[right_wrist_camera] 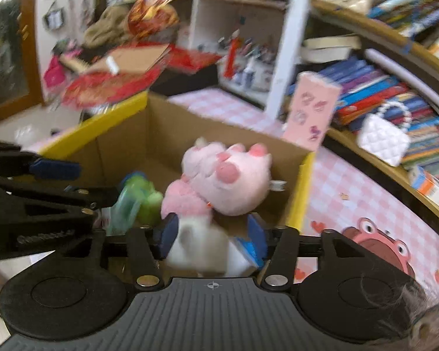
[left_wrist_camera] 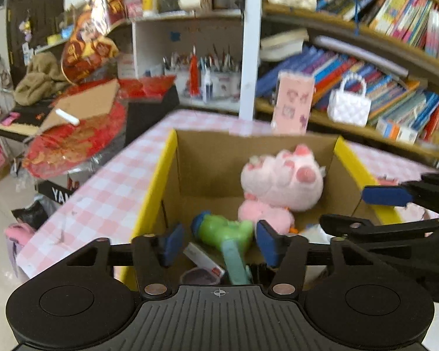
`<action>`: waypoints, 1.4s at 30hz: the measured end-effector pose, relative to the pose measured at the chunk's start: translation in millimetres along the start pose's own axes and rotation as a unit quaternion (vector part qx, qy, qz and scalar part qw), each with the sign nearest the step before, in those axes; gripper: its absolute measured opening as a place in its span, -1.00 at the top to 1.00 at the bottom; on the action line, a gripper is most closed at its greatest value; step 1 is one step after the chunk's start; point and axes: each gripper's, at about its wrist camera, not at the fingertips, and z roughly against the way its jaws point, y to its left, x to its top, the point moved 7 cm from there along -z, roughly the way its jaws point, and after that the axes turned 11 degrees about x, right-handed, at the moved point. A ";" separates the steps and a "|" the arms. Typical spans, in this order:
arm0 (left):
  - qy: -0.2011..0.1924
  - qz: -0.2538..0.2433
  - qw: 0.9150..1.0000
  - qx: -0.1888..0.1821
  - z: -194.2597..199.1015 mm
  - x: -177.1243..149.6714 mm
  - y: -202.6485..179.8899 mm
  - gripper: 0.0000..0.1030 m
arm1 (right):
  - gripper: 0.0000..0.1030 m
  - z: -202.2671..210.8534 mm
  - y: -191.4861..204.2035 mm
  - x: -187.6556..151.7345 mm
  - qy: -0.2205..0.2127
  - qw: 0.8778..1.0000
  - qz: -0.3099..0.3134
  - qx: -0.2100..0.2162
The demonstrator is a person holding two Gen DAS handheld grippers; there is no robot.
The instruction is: Organize objects
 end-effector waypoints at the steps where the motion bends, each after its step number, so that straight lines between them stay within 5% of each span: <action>1: -0.007 0.002 1.000 -0.003 5.7 1.8 0.7 -0.13 | -0.09 8.5 0.3 1.3 -0.013 1.000 -0.006 -0.007; 9: -0.051 0.000 0.998 -0.030 54.3 -1.9 3.1 -0.54 | -0.31 71.0 12.8 -12.2 -0.082 0.991 -0.054 -0.087; 24: -0.008 -0.042 0.998 -0.042 103.9 -85.8 7.4 -0.59 | -0.35 130.3 55.7 -111.5 -0.031 0.973 -0.171 -0.150; 29: 0.003 -0.060 0.998 -0.033 115.5 -104.4 1.4 -0.73 | -0.41 149.0 60.3 -136.4 -0.026 0.960 -0.207 -0.188; 42: -0.034 -0.125 0.987 -0.090 143.1 -112.7 -47.7 -0.86 | -0.82 205.2 47.9 -182.3 -0.034 0.920 -0.274 -0.277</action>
